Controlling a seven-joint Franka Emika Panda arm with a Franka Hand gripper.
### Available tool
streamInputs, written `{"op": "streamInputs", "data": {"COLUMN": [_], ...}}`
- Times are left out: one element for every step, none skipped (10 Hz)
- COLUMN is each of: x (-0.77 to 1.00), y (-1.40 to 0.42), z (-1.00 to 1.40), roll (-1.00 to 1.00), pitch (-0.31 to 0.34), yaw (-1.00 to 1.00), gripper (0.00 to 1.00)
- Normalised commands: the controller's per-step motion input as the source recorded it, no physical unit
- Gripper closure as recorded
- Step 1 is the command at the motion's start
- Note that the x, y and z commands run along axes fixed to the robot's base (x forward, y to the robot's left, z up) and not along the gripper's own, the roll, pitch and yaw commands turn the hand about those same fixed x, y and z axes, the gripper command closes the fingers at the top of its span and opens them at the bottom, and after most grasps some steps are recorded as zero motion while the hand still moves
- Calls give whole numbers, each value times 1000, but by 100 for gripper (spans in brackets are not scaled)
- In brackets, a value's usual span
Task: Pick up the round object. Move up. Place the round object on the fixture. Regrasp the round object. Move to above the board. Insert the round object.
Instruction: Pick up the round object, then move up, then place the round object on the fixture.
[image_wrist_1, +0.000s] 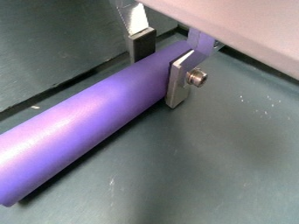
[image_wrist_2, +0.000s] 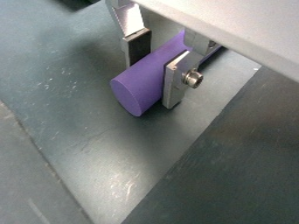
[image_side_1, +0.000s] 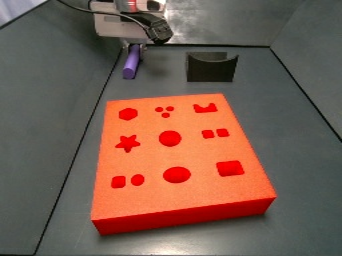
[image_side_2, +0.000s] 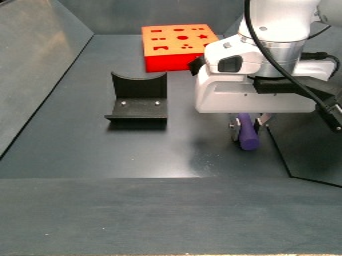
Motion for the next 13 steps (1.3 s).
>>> {"op": "streamInputs", "data": {"x": [0, 0, 0, 0, -31, -50, -45, -28, -23, 0, -1, -10, -19], "y": [0, 0, 0, 0, -2, 0, 0, 0, 3, 0, -1, 1, 2], "z": [0, 0, 0, 833, 821, 703, 623, 449, 317, 1000, 1000, 1000, 1000], "roll": [0, 0, 0, 0, -3, 12, 25, 50, 69, 0, 10, 32, 54], "pitch": [0, 0, 0, 0, 13, 32, 38, 55, 65, 0, 2, 16, 34], "yaw": [0, 0, 0, 0, 6, -6, -13, -19, -23, 0, 1, -6, -16], "gripper": [100, 100, 100, 100, 100, 100, 100, 100, 100, 100, 100, 100, 100]}}
